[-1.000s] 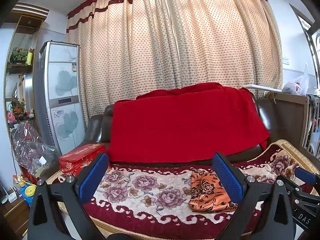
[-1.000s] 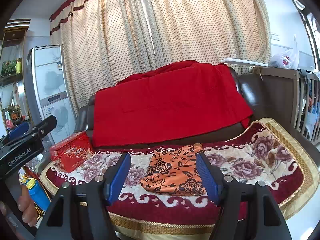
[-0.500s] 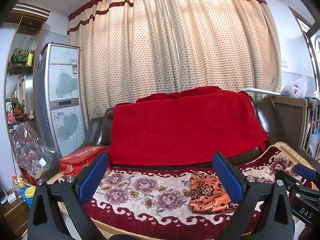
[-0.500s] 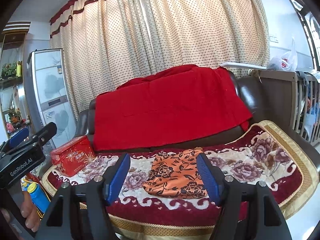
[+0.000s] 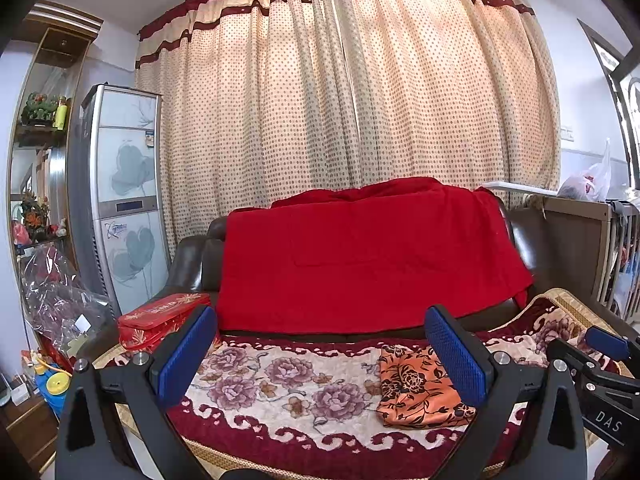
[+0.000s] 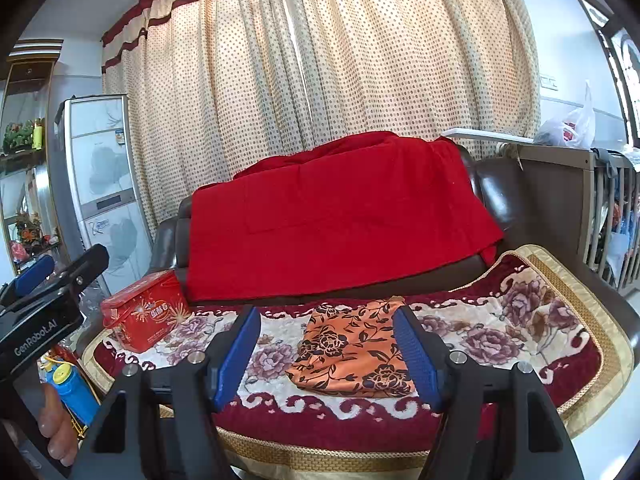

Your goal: Fold small clothes

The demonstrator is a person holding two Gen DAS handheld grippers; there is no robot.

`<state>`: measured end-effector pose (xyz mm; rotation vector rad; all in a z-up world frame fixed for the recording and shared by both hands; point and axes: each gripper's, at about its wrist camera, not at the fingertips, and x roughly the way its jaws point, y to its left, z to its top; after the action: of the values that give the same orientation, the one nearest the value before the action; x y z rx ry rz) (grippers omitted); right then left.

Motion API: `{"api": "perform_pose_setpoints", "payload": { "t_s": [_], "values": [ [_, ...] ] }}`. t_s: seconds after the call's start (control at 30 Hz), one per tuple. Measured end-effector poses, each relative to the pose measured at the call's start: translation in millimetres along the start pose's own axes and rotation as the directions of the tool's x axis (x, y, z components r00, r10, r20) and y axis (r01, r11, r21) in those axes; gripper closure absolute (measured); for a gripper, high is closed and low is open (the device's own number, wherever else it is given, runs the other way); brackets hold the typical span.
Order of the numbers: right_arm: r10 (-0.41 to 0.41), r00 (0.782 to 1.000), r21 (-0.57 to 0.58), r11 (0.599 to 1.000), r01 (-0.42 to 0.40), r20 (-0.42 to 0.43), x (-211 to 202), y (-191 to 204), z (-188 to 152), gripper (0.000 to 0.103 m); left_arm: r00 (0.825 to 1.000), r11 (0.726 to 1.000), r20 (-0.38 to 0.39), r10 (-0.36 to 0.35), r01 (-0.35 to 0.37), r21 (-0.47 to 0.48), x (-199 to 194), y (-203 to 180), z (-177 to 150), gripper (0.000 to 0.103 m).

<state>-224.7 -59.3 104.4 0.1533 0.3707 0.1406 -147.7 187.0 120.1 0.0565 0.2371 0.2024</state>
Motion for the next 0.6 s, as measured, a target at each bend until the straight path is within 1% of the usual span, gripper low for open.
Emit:
{"api": "perform_pose_setpoints", "payload": {
  "t_s": [0.6],
  "values": [
    [-0.009,1.0,-0.007,1.0,0.009,0.007,-4.6,4.2,3.4,0.031,1.0,1.0,0.004,-0.027,0.027,0.01,-5.9,0.1,-2.4,0.0]
  ]
}}
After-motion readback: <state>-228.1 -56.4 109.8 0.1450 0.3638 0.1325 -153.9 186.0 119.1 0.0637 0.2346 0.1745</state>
